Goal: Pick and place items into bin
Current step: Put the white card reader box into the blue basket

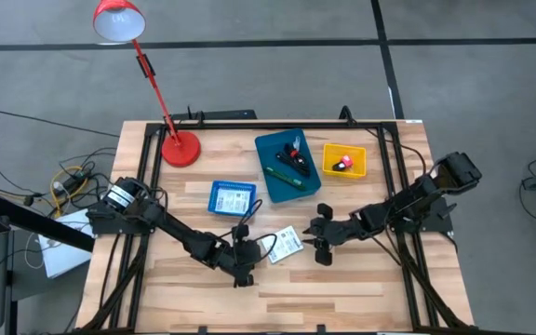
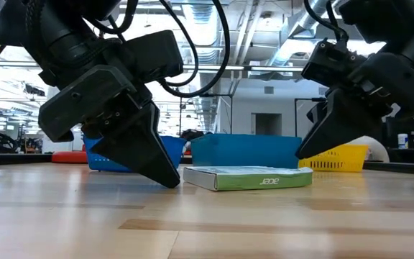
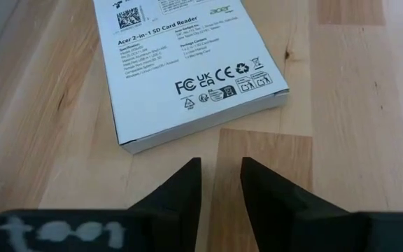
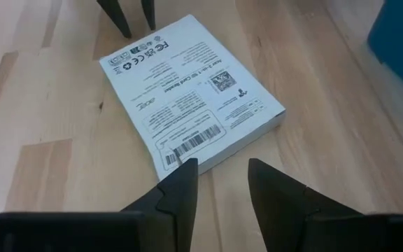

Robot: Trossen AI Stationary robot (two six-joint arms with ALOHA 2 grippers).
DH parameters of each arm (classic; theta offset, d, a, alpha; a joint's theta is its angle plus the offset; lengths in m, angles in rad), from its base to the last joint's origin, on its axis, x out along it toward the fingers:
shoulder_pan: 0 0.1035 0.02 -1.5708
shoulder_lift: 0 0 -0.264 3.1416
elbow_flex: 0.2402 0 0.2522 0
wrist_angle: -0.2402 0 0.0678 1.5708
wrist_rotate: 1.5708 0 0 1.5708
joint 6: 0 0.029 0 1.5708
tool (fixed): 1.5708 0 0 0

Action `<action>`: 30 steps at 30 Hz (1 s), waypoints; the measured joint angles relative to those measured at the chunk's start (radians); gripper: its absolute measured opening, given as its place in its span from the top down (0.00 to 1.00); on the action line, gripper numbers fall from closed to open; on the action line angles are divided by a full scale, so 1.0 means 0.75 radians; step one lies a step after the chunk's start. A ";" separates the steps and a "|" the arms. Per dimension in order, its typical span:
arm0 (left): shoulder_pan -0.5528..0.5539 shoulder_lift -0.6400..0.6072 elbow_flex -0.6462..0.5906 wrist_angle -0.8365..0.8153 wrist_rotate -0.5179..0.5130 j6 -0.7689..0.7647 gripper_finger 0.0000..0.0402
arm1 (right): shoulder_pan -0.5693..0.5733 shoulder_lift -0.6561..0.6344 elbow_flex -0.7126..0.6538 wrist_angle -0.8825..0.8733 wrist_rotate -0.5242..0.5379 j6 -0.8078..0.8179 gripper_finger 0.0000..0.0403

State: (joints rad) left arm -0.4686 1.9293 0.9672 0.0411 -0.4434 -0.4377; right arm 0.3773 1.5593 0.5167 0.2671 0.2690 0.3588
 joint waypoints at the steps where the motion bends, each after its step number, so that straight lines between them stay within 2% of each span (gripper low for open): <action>1: 0.000 0.000 0.000 0.000 0.000 0.000 0.77 | 0.003 0.000 0.000 0.000 0.008 0.000 0.70; 18: -0.001 -0.002 0.000 0.004 0.018 -0.004 0.77 | 0.000 0.005 0.000 -0.070 0.103 0.151 0.70; 24: -0.001 -0.002 0.001 0.005 0.020 -0.004 0.77 | 0.000 0.140 0.002 -0.019 0.119 0.249 0.70; 30: -0.001 -0.002 0.001 0.030 0.026 -0.004 0.77 | 0.019 0.302 0.064 0.110 0.162 0.230 0.70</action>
State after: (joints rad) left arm -0.4694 1.9278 0.9680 0.0639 -0.4236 -0.4404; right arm 0.3919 1.7857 0.5651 0.3496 0.3908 0.5311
